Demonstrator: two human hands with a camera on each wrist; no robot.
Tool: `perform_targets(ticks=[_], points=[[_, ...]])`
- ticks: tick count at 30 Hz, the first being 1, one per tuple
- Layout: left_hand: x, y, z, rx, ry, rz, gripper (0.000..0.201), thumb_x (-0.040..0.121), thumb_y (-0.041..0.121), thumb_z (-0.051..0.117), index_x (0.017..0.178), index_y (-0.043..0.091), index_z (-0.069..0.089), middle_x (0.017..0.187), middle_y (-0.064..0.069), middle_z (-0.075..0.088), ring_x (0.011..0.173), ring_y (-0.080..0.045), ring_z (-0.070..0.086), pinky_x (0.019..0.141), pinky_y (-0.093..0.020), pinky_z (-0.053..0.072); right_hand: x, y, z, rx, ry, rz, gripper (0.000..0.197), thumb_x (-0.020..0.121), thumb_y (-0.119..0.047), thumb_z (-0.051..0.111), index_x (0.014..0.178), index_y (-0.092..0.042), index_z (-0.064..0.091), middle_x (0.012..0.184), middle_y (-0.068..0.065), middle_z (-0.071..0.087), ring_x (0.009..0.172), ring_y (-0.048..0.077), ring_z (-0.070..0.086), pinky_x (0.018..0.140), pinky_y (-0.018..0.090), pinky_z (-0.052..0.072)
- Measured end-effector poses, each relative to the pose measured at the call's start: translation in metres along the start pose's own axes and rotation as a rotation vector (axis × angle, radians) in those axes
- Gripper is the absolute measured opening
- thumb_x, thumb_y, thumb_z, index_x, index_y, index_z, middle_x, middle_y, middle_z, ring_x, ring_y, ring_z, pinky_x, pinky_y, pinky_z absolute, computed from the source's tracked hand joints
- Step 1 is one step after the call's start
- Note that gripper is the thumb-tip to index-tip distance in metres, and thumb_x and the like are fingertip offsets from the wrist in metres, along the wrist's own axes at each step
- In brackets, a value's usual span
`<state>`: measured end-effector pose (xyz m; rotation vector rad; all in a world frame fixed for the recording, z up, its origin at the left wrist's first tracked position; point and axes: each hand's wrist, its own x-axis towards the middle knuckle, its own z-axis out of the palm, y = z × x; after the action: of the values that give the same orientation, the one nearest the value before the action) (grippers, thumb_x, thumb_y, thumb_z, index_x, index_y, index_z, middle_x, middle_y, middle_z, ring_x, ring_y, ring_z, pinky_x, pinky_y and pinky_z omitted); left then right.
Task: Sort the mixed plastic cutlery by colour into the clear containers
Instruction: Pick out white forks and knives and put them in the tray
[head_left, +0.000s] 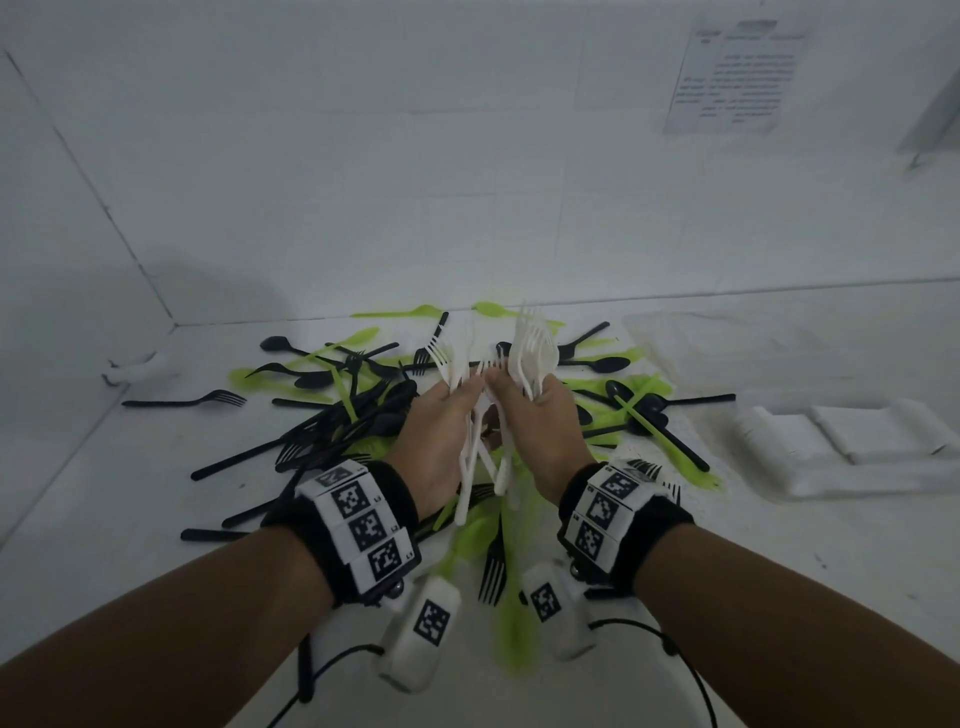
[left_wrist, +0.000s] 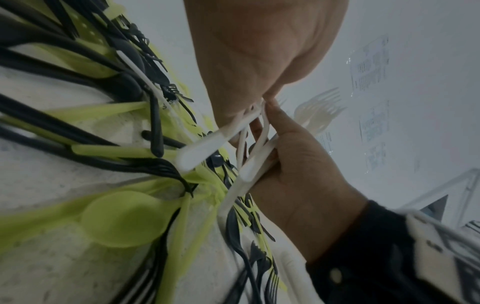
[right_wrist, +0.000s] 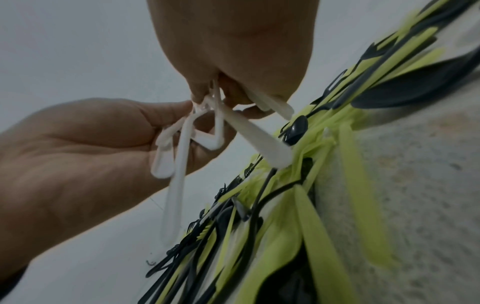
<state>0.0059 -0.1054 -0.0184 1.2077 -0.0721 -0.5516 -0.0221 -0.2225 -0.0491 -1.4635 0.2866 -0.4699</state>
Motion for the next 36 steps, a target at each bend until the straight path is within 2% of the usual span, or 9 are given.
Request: perform_targets(ticks=[6,7,8,9,11,18,21,29,36], points=[[-0.003,0.001,-0.012,0.355,0.079,0.176,0.034,0.107,0.029,0.052,0.14,0.025,0.059,0.093,0.008,0.048,0.08,-0.021,0.066,0.079,-0.034,0.057,0.021,0.004,-0.019,-0.033,0.167,0.067,0.033,0.102,-0.042,0.059,0.109,-0.011,0.068,0.091,0.0,0.071,0.084,0.015,0.068,0.072,0.03,0.051],[-0.003,0.0,-0.014,0.428,0.063,0.175,0.036,0.107,0.032,0.051,0.142,0.025,0.057,0.139,0.002,0.037,0.1,-0.024,0.067,0.091,-0.04,0.056,0.023,0.001,-0.023,-0.039,0.153,0.084,0.032,0.102,-0.041,0.059,0.108,-0.011,0.07,0.09,0.001,0.071,0.082,0.014,0.068,0.072,0.03,0.051],[-0.002,-0.001,-0.015,0.493,0.047,0.154,0.036,0.107,0.034,0.049,0.141,0.025,0.056,0.123,0.001,0.066,0.122,-0.018,0.05,0.098,-0.044,0.052,0.024,0.0,-0.025,-0.038,0.134,0.091,0.033,0.102,-0.04,0.06,0.105,-0.01,0.071,0.084,0.0,0.07,0.077,0.012,0.067,0.068,0.029,0.051],[-0.002,-0.002,-0.016,0.542,0.042,0.129,0.033,0.106,0.035,0.046,0.135,0.023,0.056,0.113,-0.001,0.064,0.11,-0.006,0.019,0.094,-0.045,0.051,0.024,-0.002,-0.025,-0.026,0.11,0.093,0.032,0.102,-0.039,0.06,0.099,-0.009,0.071,0.074,-0.005,0.068,0.068,0.008,0.064,0.063,0.026,0.049],[-0.002,-0.002,-0.016,0.566,0.047,0.088,0.017,0.105,0.03,0.043,0.113,0.017,0.052,0.089,0.0,0.042,0.076,-0.014,0.031,0.073,-0.038,0.038,0.025,-0.004,-0.021,0.022,0.082,0.114,0.029,0.102,-0.036,0.061,0.096,-0.01,0.072,0.06,-0.015,0.061,0.056,0.003,0.057,0.055,0.02,0.045],[-0.003,-0.01,-0.02,0.631,-0.011,0.192,0.023,0.107,0.015,0.041,0.103,0.002,0.06,0.079,-0.004,0.047,0.069,-0.015,0.042,0.068,-0.028,0.034,0.024,-0.01,-0.01,0.172,0.087,0.218,0.034,0.099,-0.032,0.067,0.107,0.0,0.072,0.072,0.003,0.066,0.066,0.021,0.063,0.064,0.035,0.05],[-0.007,-0.008,-0.02,0.626,-0.056,0.215,0.029,0.108,0.01,0.043,0.089,0.021,0.062,0.061,0.024,0.059,0.057,0.005,0.052,0.059,-0.01,0.039,0.023,-0.008,-0.006,0.191,0.162,0.256,0.048,0.094,-0.039,0.072,0.108,0.006,0.065,0.082,0.014,0.062,0.075,0.031,0.06,0.068,0.044,0.05],[-0.01,-0.011,-0.019,0.574,-0.142,0.199,0.026,0.108,0.02,0.049,0.115,0.027,0.073,0.111,-0.002,0.075,0.106,-0.019,0.069,0.093,-0.034,0.053,0.017,-0.009,-0.002,0.308,0.085,0.342,0.031,0.101,-0.025,0.065,0.113,0.004,0.065,0.09,0.018,0.069,0.082,0.033,0.07,0.074,0.041,0.058],[-0.006,-0.007,-0.028,0.5,-0.119,0.14,0.024,0.107,0.018,0.05,0.117,0.019,0.073,0.099,-0.002,0.072,0.076,-0.005,0.061,0.072,-0.019,0.052,0.016,-0.008,-0.01,0.426,0.083,0.361,0.032,0.101,-0.016,0.063,0.119,0.01,0.065,0.107,0.024,0.074,0.085,0.033,0.075,0.065,0.038,0.061]])
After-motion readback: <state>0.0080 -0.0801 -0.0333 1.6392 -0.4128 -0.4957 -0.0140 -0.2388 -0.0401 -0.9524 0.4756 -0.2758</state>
